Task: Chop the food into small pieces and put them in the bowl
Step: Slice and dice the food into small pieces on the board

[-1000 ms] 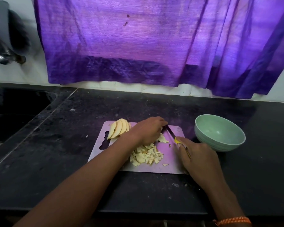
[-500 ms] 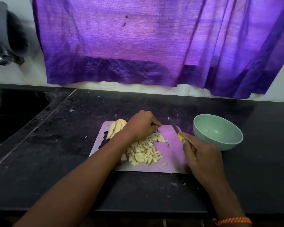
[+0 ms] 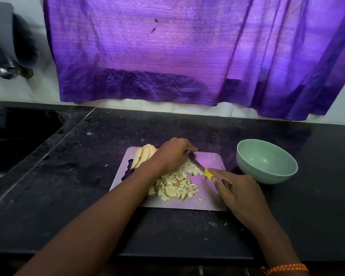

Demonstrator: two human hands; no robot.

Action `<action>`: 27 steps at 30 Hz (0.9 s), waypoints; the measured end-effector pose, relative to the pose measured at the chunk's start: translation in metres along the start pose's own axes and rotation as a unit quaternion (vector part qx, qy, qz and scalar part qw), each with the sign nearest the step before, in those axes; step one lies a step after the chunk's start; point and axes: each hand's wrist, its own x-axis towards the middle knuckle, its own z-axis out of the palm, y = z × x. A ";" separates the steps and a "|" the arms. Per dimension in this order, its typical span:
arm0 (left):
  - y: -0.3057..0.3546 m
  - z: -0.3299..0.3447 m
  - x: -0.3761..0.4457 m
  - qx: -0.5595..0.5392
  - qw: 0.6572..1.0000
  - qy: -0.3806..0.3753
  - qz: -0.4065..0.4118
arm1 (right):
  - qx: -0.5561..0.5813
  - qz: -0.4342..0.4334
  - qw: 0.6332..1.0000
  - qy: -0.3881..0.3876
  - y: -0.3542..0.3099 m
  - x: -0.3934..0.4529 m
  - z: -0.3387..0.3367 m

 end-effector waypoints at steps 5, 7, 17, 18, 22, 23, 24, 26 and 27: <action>0.001 0.003 0.001 0.029 0.999 -0.020 0.029 | 0.037 0.014 0.994 0.103 0.004 -0.002 -0.006; 0.001 0.003 0.001 0.039 0.998 -0.031 0.031 | 0.023 0.013 0.993 0.114 0.004 -0.002 -0.005; 0.007 -0.007 -0.003 0.016 0.999 0.009 0.036 | -0.038 0.024 0.995 0.094 0.006 -0.001 -0.003; 0.007 -0.008 -0.003 0.002 0.999 0.019 0.034 | -0.039 0.023 0.995 0.094 0.006 -0.001 -0.002; 0.006 -0.005 -0.001 0.008 0.999 0.039 0.032 | -0.044 0.020 0.996 0.081 0.008 0.000 0.000; 0.006 -0.004 0.000 0.028 0.999 0.015 0.026 | -0.047 0.019 0.996 0.080 0.008 0.001 0.001; 0.005 -0.001 0.001 0.045 0.999 -0.014 0.022 | -0.050 0.020 0.995 0.081 0.008 0.001 0.001; 0.005 0.001 0.003 0.064 0.996 -0.055 0.019 | -0.054 0.024 0.995 0.082 0.007 0.001 0.001; 0.005 0.001 0.004 0.070 0.996 -0.059 0.022 | -0.054 0.025 0.995 0.080 0.007 0.001 0.002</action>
